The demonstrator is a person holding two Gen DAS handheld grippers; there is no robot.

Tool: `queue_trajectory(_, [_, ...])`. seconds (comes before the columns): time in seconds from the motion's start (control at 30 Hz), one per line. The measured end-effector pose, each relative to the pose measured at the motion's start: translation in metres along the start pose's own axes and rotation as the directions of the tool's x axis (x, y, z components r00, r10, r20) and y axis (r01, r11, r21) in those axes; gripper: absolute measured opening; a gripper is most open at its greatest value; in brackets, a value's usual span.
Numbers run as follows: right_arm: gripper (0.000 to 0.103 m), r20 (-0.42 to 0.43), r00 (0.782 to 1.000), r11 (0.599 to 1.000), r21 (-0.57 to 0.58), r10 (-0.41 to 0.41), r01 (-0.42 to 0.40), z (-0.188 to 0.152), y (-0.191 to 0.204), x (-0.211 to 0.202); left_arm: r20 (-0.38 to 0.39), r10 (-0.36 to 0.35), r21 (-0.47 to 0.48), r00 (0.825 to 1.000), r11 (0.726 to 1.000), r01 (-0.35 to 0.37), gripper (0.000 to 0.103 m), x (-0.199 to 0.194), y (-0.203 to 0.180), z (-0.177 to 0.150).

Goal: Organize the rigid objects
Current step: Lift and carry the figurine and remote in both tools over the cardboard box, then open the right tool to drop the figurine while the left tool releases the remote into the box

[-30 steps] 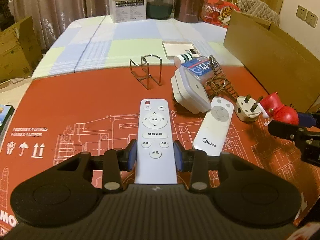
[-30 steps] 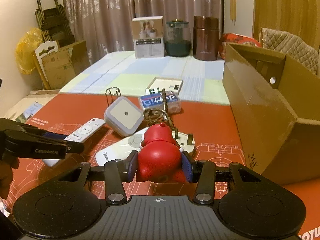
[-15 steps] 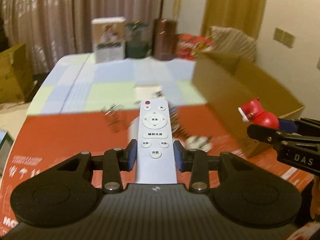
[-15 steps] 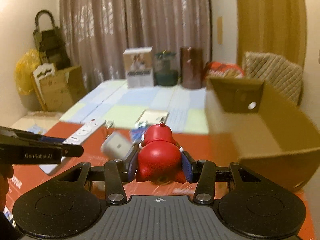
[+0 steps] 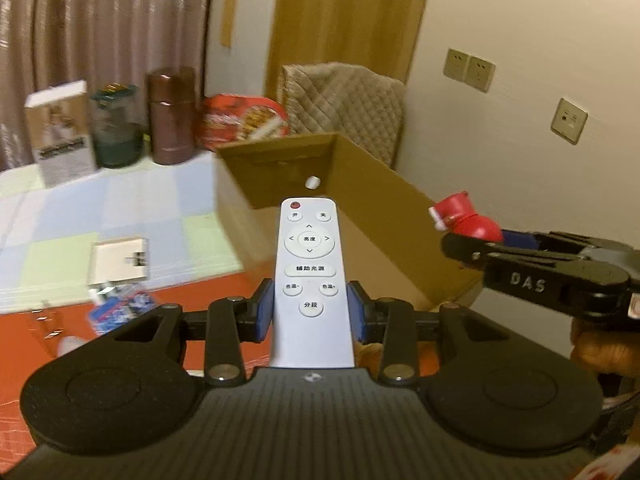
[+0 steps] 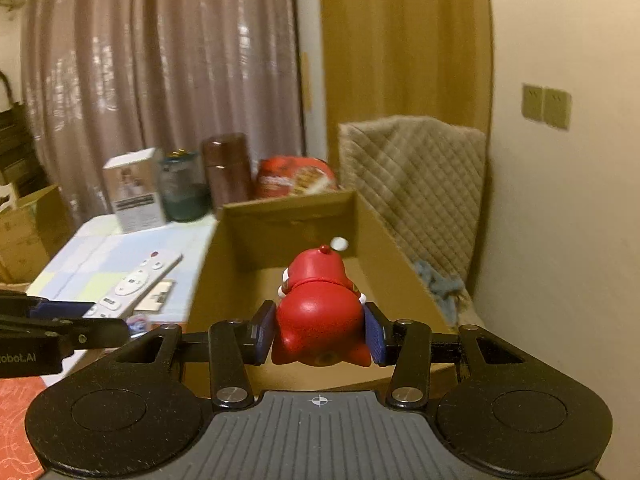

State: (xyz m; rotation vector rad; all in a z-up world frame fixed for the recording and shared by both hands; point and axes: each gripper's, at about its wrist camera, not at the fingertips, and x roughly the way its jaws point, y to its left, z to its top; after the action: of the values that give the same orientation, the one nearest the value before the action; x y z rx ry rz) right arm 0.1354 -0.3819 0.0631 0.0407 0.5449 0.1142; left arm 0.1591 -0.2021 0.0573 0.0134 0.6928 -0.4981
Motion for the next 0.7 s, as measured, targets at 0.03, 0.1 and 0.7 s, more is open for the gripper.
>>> queue_trajectory(0.03, [0.043,-0.008,1.0,1.0,0.002,0.002,-0.002,0.001,-0.003,0.004,-0.009,-0.004,0.003,1.0,1.0,0.004,0.033,0.006,-0.005,0.002])
queue_trajectory(0.1, [0.043,-0.017,1.0,1.0,0.005,0.004,-0.004,0.002,-0.01,0.01,-0.021,-0.007,0.013,1.0,1.0,0.007,0.033,0.015,-0.014,0.004])
queue_trajectory(0.7, [0.043,-0.071,0.997,0.999,0.039,0.015,-0.012,-0.009,-0.033,0.036,-0.08,-0.007,0.07,0.997,0.997,0.013,0.033,0.061,-0.029,0.01])
